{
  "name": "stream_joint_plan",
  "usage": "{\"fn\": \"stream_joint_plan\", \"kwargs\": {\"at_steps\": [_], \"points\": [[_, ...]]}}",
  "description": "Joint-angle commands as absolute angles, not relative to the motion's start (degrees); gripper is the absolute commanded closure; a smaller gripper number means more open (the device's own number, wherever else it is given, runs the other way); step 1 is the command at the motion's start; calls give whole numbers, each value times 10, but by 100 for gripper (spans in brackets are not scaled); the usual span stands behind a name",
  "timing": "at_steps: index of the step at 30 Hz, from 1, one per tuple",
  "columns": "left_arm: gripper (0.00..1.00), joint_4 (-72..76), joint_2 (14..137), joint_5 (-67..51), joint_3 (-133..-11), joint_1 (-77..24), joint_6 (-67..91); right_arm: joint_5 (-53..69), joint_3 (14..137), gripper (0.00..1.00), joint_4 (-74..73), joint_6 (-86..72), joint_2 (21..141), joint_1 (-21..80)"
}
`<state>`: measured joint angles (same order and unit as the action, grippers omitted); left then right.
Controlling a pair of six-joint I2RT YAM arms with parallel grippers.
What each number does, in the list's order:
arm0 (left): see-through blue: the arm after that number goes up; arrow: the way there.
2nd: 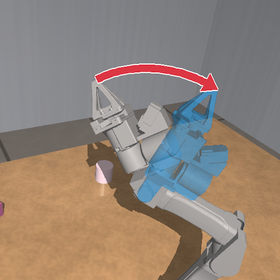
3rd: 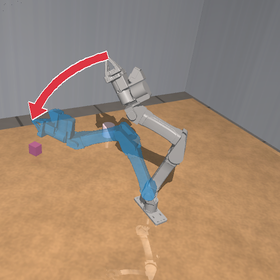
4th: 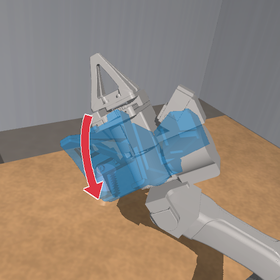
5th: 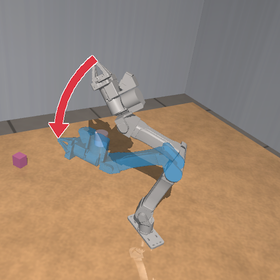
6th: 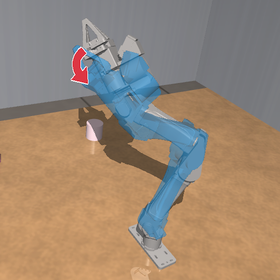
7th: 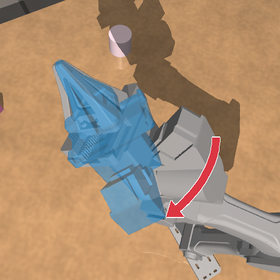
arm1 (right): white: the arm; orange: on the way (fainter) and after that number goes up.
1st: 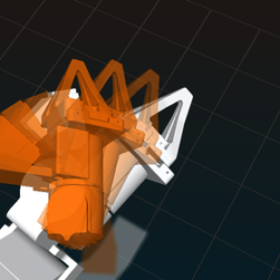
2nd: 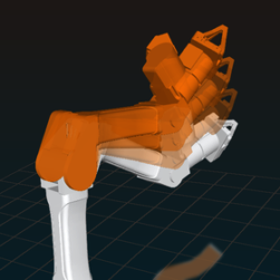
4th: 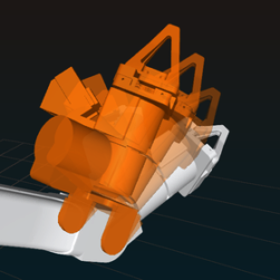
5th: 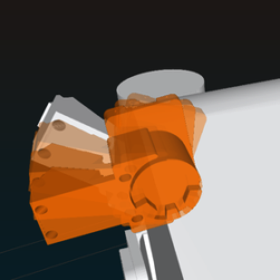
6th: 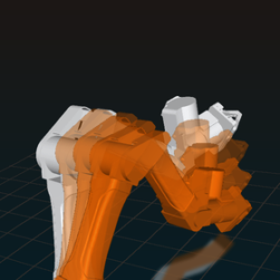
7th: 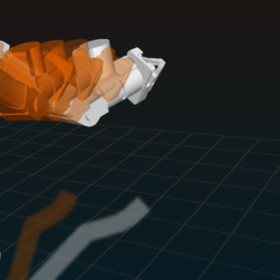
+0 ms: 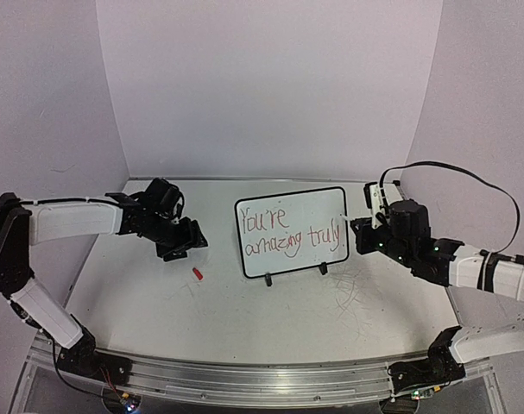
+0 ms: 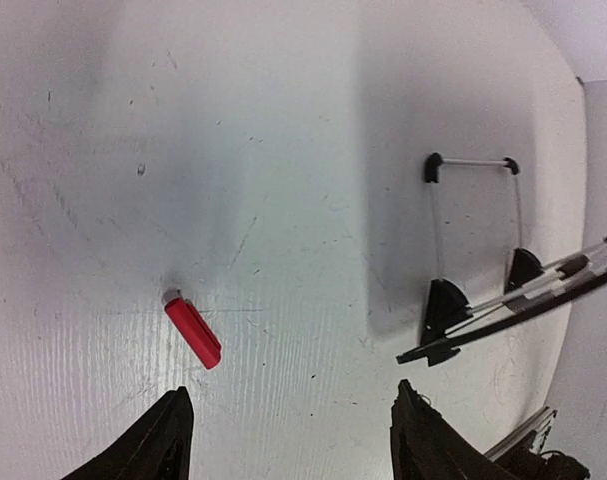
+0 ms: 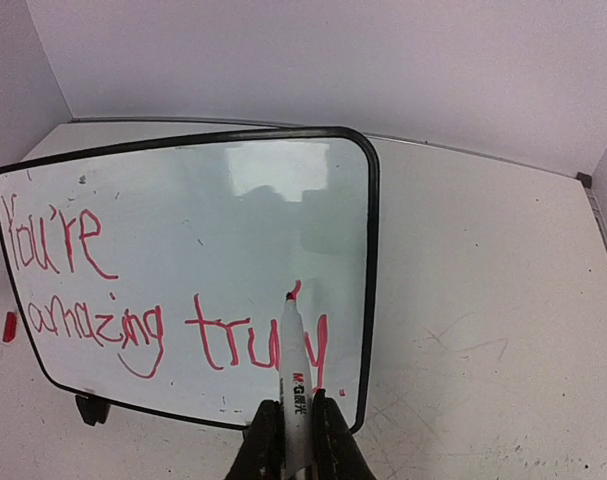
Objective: Write a sentence on the whiteboard
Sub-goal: Pick up the pen cap from the center of the board.
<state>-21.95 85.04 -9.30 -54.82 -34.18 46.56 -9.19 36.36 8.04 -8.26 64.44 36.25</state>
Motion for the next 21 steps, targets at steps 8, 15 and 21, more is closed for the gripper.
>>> {"fn": "stream_joint_plan", "kwargs": {"at_steps": [8, 15, 21], "points": [[37, -456, 1038, 24, -728, -401, 613, -82, 355, 100, 121, -58, 570, 360], [39, -458, 1096, 29, -748, -412, 615, -96, 339, 100, 129, -57, 541, 359], [49, -460, 1123, 41, -763, -413, 598, -88, 335, 100, 136, -60, 544, 360]]}}
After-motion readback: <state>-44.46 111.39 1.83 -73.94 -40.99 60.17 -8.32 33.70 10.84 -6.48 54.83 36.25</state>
